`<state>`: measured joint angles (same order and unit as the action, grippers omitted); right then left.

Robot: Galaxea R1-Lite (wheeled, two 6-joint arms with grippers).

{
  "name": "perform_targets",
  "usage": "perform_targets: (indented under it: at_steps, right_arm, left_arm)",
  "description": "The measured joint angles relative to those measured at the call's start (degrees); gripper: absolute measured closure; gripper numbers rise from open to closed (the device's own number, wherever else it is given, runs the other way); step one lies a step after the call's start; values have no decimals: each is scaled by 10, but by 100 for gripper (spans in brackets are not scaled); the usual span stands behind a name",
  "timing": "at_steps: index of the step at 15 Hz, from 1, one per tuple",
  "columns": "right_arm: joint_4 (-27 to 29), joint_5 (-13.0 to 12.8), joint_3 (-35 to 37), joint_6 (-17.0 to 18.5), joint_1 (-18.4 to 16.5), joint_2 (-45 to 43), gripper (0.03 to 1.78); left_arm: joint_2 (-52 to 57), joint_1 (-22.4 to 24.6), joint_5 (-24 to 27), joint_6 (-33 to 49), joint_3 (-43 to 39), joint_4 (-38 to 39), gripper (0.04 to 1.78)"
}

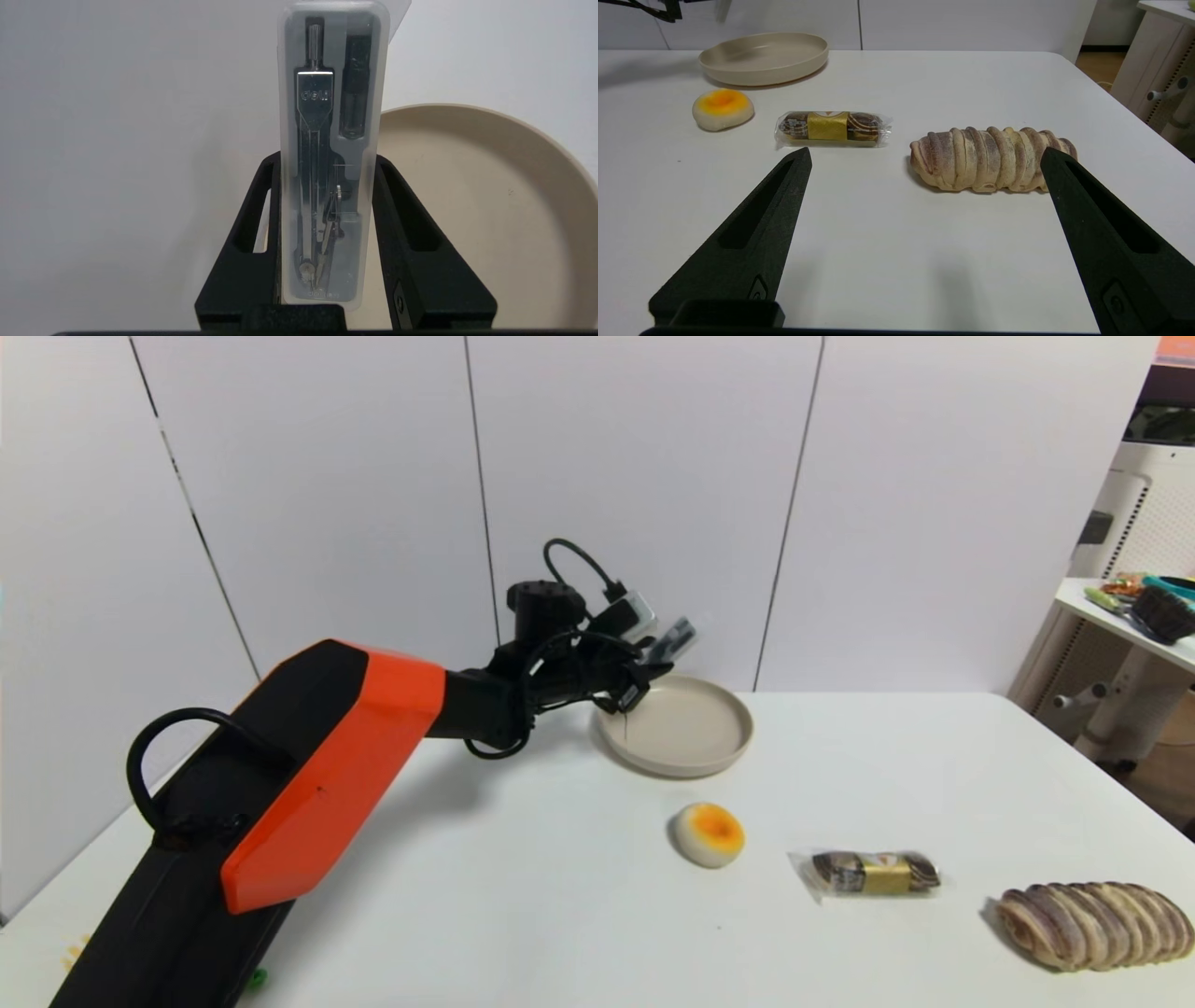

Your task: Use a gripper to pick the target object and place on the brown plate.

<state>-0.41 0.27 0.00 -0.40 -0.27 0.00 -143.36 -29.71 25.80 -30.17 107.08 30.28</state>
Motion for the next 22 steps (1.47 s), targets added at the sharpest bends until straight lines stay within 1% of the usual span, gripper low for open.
perform_targets:
  at_steps: [1, 3, 6, 8, 10, 12, 14, 17, 18, 20, 22]
  right_arm:
    - [0, 0, 0, 0, 0, 0, 12]
    - [0, 0, 0, 0, 0, 0, 12]
    - [0, 0, 0, 0, 0, 0, 12]
    - [0, 0, 0, 0, 0, 0, 12]
    - [0, 0, 0, 0, 0, 0, 12]
    - [0, 0, 0, 0, 0, 0, 12]
    - [0, 0, 0, 0, 0, 0, 12]
    - [0, 0, 0, 0, 0, 0, 12]
    - [0, 0, 0, 0, 0, 0, 12]
    - [0, 0, 0, 0, 0, 0, 12]
    - [0, 0, 0, 0, 0, 0, 12]
  left_arm:
    - [-5, -1, -1, 0, 3, 0, 123]
    - [-12, -4, -1, 0, 10, 0, 99]
    - [-13, -2, -1, 0, 12, -5, 71]
    - [-5, -4, 0, -5, 10, -15, 57]
    - [22, -2, -1, -10, 3, -47, 47]
    - [76, 0, -4, -16, -22, -123, 39]
    - [155, 5, -16, -19, -61, -229, 33]
    - [299, 19, -66, -18, -128, -406, 26]
    - [355, 27, -87, -16, -160, -466, 24]
    - [461, 51, -114, -13, -235, -556, 21]
    - [574, 82, -126, -1, -333, -603, 19]
